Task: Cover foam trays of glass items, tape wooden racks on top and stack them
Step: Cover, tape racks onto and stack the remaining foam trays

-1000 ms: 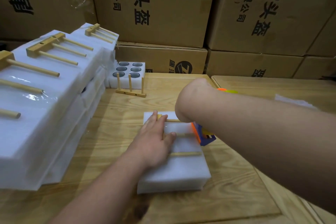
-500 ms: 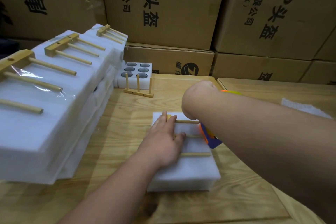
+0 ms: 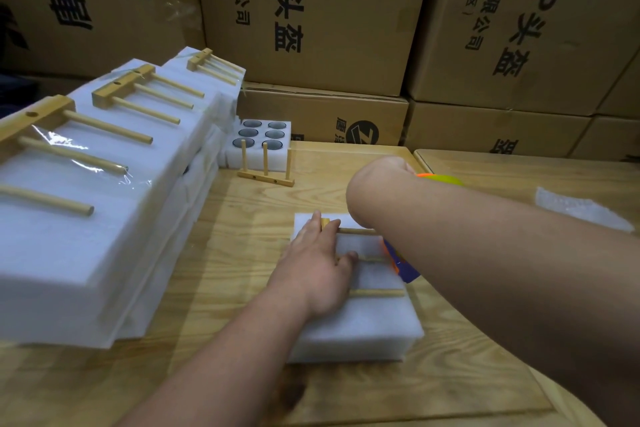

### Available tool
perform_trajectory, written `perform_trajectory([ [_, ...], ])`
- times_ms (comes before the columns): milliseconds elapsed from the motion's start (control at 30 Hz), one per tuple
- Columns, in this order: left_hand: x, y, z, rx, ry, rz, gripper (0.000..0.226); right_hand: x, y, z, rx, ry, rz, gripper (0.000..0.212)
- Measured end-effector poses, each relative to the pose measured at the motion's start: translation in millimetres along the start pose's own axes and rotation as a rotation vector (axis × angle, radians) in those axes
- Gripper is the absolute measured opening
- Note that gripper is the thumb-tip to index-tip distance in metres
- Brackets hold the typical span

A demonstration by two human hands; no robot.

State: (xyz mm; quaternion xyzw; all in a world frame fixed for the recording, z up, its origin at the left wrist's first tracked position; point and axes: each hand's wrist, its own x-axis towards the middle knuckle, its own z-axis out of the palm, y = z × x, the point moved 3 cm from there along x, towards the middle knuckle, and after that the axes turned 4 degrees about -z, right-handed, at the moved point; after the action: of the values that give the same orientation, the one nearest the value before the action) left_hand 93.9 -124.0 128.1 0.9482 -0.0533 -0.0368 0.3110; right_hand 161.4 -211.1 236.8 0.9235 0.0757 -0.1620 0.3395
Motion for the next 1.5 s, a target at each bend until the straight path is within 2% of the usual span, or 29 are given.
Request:
perform_trajectory([
  [200, -1.4, 0.0, 0.2, 0.008, 0.004, -0.003, 0.066, 3.1, 10.8, 9.1, 0.016, 0.003, 0.031, 0.021],
  [400, -1.2, -3.1, 1.6, -0.002, 0.002, -0.001, 0.066, 18.7, 5.3, 52.6, -0.035, -0.005, -0.005, 0.017],
  [533, 0.4, -5.4, 2.0, -0.002, 0.006, -0.009, 0.067, 19.7, 33.7, 58.9, 0.019, -0.089, -0.054, 0.014],
  [667, 1.3, -6.9, 2.4, -0.001, -0.004, -0.006, 0.067, 18.8, 79.2, 75.5, 0.171, -0.052, 0.055, 0.015],
  [733, 1.2, -6.6, 2.8, -0.009, -0.012, -0.006, 0.067, 16.3, 107.8, 88.7, 0.31, 0.005, 0.157, 0.026],
  [833, 0.9, -7.5, 3.0, -0.015, -0.012, -0.004, 0.067, 3.2, 142.9, 119.0, 0.526, 0.219, 0.362, 0.072],
  [900, 1.1, -8.3, 3.1, -0.017, -0.008, -0.005, 0.067, -9.8, 146.8, 142.7, 0.591, 0.377, 0.424, 0.081],
  [1000, 1.6, -8.4, 3.8, -0.021, -0.005, -0.002, 0.066, -26.4, 134.4, 177.3, 0.699, 0.554, 0.483, 0.078],
  [1067, 1.8, -8.2, 3.8, -0.017, -0.005, -0.004, 0.066, -34.2, 122.8, 199.1, 0.741, 0.615, 0.525, 0.074],
  [1233, 1.2, -7.2, 3.2, -0.016, -0.007, -0.004, 0.066, -43.1, 99.6, 239.3, 0.724, 0.602, 0.537, 0.061],
  [1400, 0.5, -7.5, 3.1, -0.011, -0.009, -0.006, 0.067, -47.7, 85.0, 236.1, 0.82, 0.532, 0.562, 0.051],
  [1500, 1.0, -7.9, 3.9, -0.015, -0.002, -0.005, 0.067, -57.1, 67.9, 214.7, 0.91, 0.682, 0.547, 0.064],
])
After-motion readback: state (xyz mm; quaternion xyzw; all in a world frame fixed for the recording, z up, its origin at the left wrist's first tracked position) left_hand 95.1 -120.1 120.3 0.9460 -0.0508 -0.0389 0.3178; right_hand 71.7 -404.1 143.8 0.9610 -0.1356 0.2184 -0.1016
